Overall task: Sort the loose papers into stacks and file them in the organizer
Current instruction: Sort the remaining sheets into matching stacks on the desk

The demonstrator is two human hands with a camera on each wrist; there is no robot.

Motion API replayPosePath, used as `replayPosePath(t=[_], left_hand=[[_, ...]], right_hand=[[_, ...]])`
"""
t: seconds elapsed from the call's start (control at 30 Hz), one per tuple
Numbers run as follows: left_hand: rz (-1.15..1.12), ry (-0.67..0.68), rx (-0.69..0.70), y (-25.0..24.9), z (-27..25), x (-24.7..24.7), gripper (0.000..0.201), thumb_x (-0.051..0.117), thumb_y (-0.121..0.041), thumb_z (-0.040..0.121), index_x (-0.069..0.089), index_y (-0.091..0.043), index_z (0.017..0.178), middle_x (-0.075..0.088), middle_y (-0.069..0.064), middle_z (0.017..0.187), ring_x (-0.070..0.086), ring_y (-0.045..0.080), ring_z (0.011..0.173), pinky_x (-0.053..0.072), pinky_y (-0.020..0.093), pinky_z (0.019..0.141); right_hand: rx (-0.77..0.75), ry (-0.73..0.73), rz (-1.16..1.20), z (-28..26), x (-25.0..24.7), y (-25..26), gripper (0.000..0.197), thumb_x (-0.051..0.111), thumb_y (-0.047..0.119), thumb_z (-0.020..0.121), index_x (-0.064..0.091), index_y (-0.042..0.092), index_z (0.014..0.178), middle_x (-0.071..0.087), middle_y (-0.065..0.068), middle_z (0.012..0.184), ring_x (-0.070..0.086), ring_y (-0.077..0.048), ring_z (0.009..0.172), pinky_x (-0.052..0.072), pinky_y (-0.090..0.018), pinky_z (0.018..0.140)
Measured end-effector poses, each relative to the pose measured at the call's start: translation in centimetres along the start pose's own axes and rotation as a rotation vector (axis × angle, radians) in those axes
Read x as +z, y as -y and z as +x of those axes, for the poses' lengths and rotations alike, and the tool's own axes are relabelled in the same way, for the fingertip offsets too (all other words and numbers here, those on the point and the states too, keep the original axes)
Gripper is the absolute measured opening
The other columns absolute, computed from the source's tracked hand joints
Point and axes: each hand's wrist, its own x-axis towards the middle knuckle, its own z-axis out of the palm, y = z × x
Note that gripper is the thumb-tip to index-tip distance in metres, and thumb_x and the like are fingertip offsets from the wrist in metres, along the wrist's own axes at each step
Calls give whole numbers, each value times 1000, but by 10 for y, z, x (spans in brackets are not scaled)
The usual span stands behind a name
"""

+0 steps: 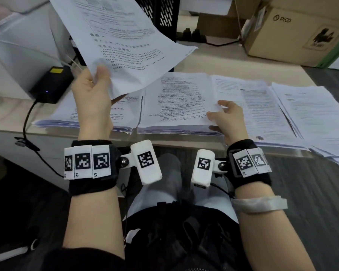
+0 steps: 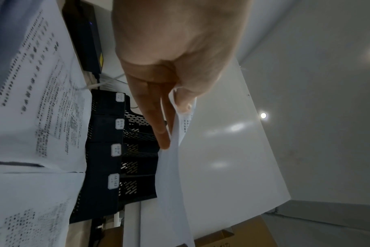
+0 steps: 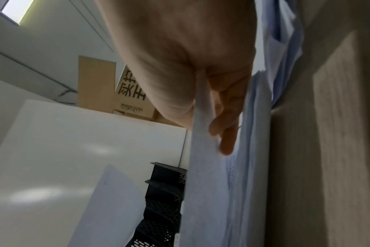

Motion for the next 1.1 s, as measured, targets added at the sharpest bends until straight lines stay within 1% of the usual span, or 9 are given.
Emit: replayPosePath(t=[0.1, 0.2, 0.33, 0.43, 0.6, 0.7, 0.83, 0.93, 1.1], left_hand=[[11, 66, 25, 4, 0, -9, 20, 48, -16, 98, 62, -12, 112, 64, 9, 122, 62, 22, 114, 49, 49, 99], [40, 109, 30, 8, 1, -17, 19, 49, -20, 97, 67, -25, 97, 67, 6, 116, 62, 24, 113, 47, 52, 100], [66, 169, 11, 9, 2, -25, 20, 48, -20, 98, 66, -24, 90, 70, -1, 106, 62, 24, 113, 46, 50, 102], [114, 212, -54, 10, 6, -36, 20, 47, -15, 98, 65, -22, 91, 74, -12, 89, 68, 11, 96, 52, 37, 94], [196, 185, -185, 18, 11, -64, 18, 52, -11, 95, 61, -15, 111, 70, 0, 105, 67, 16, 100, 52, 34, 93], [229, 46, -196, 22, 13, -79, 25, 53, -6, 92, 60, -20, 113, 66, 6, 108, 63, 20, 99, 49, 41, 98], [168, -107, -176, 21, 16, -95, 26, 54, -5, 91, 60, -12, 115, 67, 4, 99, 65, 13, 92, 58, 21, 69], [143, -163, -160, 20, 19, -105, 21, 60, -6, 88, 63, -8, 109, 68, 8, 94, 67, 15, 86, 55, 16, 69], [129, -203, -127, 19, 22, -119, 14, 69, -10, 82, 68, -13, 96, 65, -1, 77, 64, 7, 77, 51, 15, 73]], right_hand=[[-63, -135, -232, -1, 0, 5, 56, 67, 29, 83, 47, 16, 133, 35, -10, 140, 36, -28, 129, 39, -45, 104], [-184, -287, -237, -8, 2, 22, 46, 55, 47, 88, 58, 18, 123, 44, -5, 139, 29, -23, 133, 26, -44, 109], [-187, -52, 162, -20, 16, 51, 48, 41, 51, 95, 66, 11, 102, 72, -2, 100, 68, -20, 94, 52, -36, 87], [-56, 177, 280, -23, 30, 65, 48, 42, 51, 95, 65, 10, 102, 73, -2, 85, 71, -18, 72, 55, -25, 62], [-104, 296, 170, -22, 55, 62, 14, 60, 4, 86, 66, 5, 73, 71, -3, 70, 68, -23, 70, 53, -37, 73], [-142, 290, 87, -25, 68, 59, 14, 56, -5, 83, 64, -1, 72, 68, -11, 78, 64, -24, 69, 51, -28, 61], [-125, 287, 31, -24, 79, 60, 16, 57, -7, 81, 63, -17, 92, 64, -11, 74, 62, -14, 53, 48, -20, 49], [-92, 306, -10, -24, 92, 58, 26, 58, -7, 81, 56, -26, 97, 65, -10, 73, 61, -8, 44, 46, -17, 44], [-63, 352, -78, -24, 124, 56, 24, 60, -5, 83, 57, -24, 98, 65, -30, 109, 63, -14, 55, 52, -19, 46]])
